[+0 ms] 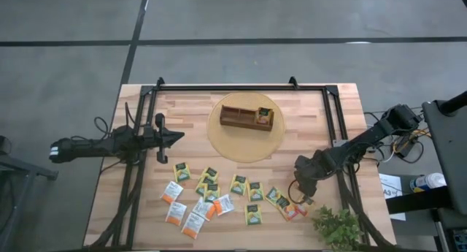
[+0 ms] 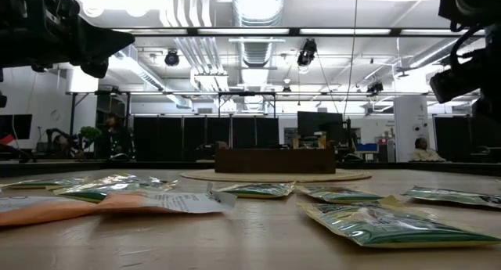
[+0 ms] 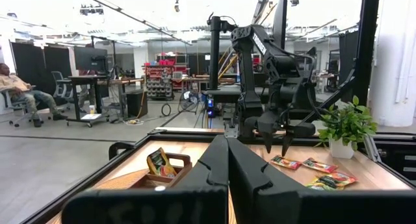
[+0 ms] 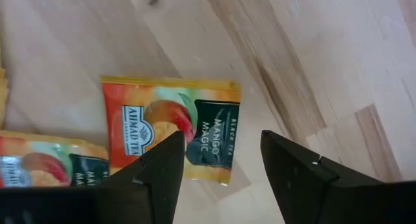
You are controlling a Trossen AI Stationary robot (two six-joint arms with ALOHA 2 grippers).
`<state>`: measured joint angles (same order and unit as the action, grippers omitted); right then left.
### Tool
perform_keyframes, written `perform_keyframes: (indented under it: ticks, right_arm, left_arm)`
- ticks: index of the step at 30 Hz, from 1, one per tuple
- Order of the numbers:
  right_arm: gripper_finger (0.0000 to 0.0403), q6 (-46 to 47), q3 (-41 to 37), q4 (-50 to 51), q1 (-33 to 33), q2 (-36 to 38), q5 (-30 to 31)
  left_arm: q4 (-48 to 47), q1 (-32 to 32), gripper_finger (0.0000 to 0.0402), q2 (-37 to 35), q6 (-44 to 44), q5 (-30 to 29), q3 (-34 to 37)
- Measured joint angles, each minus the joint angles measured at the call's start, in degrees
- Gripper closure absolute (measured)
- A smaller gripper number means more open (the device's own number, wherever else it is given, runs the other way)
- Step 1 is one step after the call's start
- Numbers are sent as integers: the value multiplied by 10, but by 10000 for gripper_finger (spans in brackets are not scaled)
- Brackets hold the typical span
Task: Pick & Place Tea
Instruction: Put the top orange tea bag into the right section of wooden organizer
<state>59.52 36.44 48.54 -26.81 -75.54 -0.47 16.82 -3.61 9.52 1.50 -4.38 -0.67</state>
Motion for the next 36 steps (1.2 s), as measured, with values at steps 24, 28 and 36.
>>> perform_keyframes:
  ticks: [24,28,36]
  right_arm:
    - [312,-17,-46,-56,2,-10,5]
    - [382,-17,-46,-59,2,-10,4]
    - [394,-15,-23,-42,2,-13,15]
  left_arm:
    - [0,0,402,0,0,0,0]
    - [0,0,402,0,0,0,0]
    - [0,0,402,0,0,0,0]
